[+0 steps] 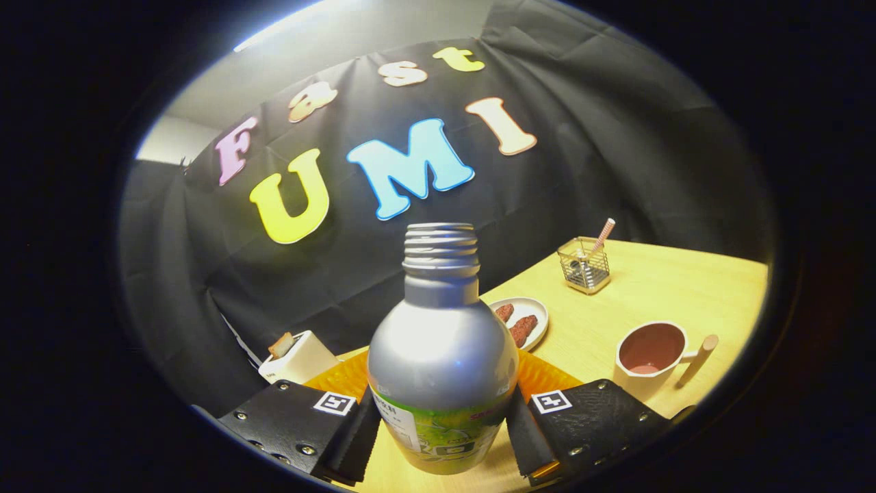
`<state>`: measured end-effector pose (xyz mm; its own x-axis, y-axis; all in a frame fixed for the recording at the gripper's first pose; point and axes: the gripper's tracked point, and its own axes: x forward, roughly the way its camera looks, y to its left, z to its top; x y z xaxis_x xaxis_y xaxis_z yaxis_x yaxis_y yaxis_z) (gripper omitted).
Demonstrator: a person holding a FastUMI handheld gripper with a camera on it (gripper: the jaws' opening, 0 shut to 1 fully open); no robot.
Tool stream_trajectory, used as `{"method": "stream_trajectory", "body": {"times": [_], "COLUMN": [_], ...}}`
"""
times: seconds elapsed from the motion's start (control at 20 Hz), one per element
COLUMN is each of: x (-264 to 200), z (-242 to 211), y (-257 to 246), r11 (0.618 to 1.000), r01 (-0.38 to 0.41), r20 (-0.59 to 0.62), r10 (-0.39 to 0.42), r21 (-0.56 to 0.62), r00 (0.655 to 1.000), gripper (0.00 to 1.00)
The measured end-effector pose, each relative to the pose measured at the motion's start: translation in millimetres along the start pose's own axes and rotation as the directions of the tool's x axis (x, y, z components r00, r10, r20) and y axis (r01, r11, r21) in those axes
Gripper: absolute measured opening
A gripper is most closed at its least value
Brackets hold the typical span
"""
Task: Take the bottle from table, then pour the juice into the cup, finally place the bottle on the coaster
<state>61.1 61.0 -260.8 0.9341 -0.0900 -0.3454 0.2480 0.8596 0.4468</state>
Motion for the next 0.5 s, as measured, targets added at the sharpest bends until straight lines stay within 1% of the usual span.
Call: {"method": "stream_trajectory", "body": {"times": [0.25,0.5], "x": [4,5], "z": [-5,-13], "y": [-12,-25], "r11": [0.992,0.964], "r01": [-0.005,0.001], "r20": [-0.043,-0.087], "r10": [0.011,0.023], "r21": [0.126,0.266], "r00": [0.999,0.996], "gripper": [0.79,0.79]}}
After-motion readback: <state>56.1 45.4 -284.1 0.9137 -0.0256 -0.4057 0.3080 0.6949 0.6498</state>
